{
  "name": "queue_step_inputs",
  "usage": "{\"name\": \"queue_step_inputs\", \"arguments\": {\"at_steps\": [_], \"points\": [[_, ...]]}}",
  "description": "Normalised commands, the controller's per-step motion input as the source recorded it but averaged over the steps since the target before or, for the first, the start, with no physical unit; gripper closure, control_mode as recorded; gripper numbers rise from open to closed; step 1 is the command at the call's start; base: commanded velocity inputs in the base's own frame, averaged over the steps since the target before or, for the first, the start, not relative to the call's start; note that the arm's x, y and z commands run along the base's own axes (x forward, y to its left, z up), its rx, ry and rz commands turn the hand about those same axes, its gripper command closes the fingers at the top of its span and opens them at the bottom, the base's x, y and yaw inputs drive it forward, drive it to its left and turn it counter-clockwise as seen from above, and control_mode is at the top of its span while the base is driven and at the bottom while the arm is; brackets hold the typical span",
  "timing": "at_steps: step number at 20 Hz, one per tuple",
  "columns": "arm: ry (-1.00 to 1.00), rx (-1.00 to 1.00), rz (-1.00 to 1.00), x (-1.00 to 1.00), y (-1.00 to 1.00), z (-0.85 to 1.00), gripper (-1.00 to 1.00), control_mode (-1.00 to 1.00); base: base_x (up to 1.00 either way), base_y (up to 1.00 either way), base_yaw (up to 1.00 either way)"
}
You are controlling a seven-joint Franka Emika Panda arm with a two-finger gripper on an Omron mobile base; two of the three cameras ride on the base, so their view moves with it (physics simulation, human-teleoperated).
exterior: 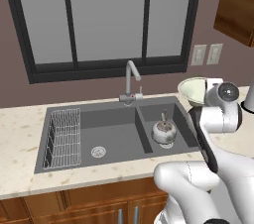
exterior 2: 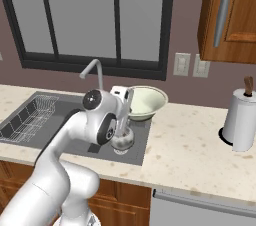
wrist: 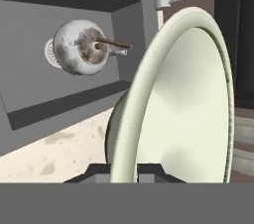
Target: Place the bowl in the left basin and the kettle in the right basin of the sink.
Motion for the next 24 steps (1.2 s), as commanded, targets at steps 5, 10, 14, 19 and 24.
{"name": "queue_step_inputs", "arguments": {"at_steps": [5, 10, 14, 19, 24], "points": [[0.15, -0.06, 0.07, -0.37, 0.45, 0.21, 1.00, -1.00, 0.00, 0.00, 0.00], [0.02, -0.01, 0.10, -0.35, 0.24, 0.04, 1.00, -1.00, 0.00, 0.00, 0.00], [0.00, 0.00, 0.12, -0.19, 0.38, 0.00, 1.00, -1.00, 0.00, 0.00, 0.00], [0.02, 0.00, 0.12, -0.11, 0.44, 0.00, 1.00, -1.00, 0.00, 0.00, 0.00], [0.07, 0.00, 0.08, 0.00, 0.32, 0.00, 1.00, -1.00, 0.00, 0.00, 0.00]]}}
